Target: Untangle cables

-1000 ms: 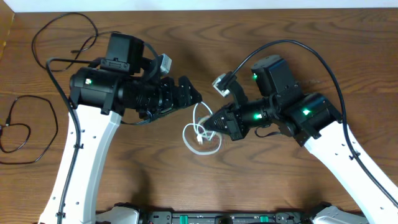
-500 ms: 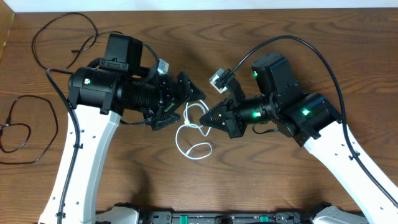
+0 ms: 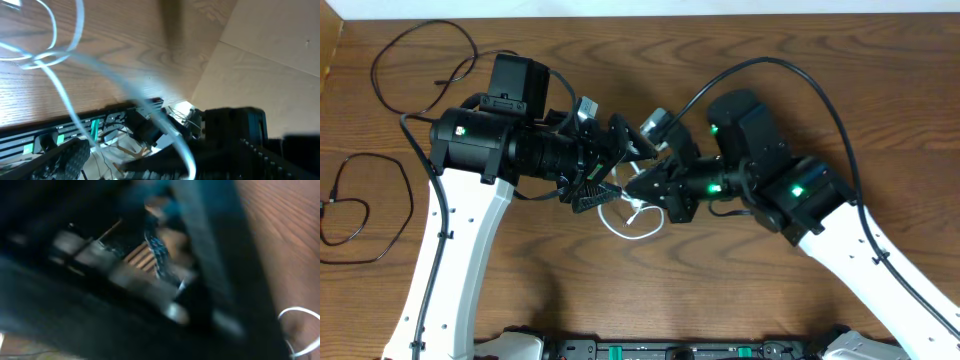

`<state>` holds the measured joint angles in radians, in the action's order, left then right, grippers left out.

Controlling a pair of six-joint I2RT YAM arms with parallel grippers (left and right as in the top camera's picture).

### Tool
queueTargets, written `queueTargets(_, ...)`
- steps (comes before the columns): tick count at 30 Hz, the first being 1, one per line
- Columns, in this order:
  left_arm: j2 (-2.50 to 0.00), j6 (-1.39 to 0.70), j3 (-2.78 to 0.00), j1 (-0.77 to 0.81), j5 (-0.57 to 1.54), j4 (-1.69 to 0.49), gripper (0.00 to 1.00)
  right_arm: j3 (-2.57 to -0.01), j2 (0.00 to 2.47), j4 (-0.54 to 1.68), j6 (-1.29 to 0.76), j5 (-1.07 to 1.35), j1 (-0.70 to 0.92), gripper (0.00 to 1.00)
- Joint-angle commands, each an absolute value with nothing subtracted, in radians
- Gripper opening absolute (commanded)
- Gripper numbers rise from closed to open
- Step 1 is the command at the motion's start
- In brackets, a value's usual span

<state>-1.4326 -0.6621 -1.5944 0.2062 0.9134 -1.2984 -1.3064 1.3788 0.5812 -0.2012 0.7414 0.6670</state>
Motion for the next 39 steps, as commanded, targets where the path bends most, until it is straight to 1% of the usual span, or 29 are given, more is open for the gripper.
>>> queueTargets(1,-1.436,-0.686,-1.6,0.202,0.934,-1.3,0.95,-1.32,1.377,0.557,-0.24,0.693,0.695,0.01)
queueTargets(4,-1.436,-0.706,-1.6,0.202,0.934,-1.3,0.94,-1.32,1.377,0.552,-0.276,0.656,0.698,0.01)
queueTargets(11,-1.436,-0.706,-1.6,0.198,0.931,-1.3,0.85,-1.32,1.377,0.556,-0.277,0.656,0.697,0.01)
queueTargets(12,-1.436,-0.705,-1.6,0.195,0.931,-1.3,0.81,-1.32,1.377,0.553,-0.28,0.656,0.695,0.01)
queueTargets(13,-1.436,-0.706,-1.6,0.187,0.931,-1.3,0.69,-1.32,1.377,0.543,-0.303,0.657,0.693,0.01)
queueTargets(17,-1.436,-0.713,-1.6,0.166,0.931,-1.3,0.55,-1.32,1.377,0.516,-0.331,0.665,0.695,0.01)
queueTargets(21,-1.436,-0.713,-1.6,0.162,0.931,-1.3,0.49,-1.32,1.377,0.516,-0.344,0.665,0.696,0.01)
queueTargets(23,-1.436,-0.713,-1.6,0.162,0.931,-1.3,0.42,-1.32,1.377,0.515,-0.344,0.673,0.696,0.01)
queueTargets(25,-1.436,-0.713,-1.6,0.162,0.931,-1.3,0.38,-1.32,1.377,0.515,-0.344,0.692,0.696,0.01)
queueTargets(30,-1.436,-0.713,-1.6,0.162,0.931,-1.3,0.36,-1.32,1.377,0.516,-0.344,0.703,0.696,0.01)
queueTargets(35,-1.436,-0.713,-1.6,0.162,0.931,-1.299,0.24,-1.32,1.377,0.516,-0.343,0.729,0.7,0.01)
queueTargets(39,-1.436,-0.713,-1.6,0.162,0.931,-1.299,0.21,-1.32,1.377,0.516,-0.342,0.728,0.721,0.01)
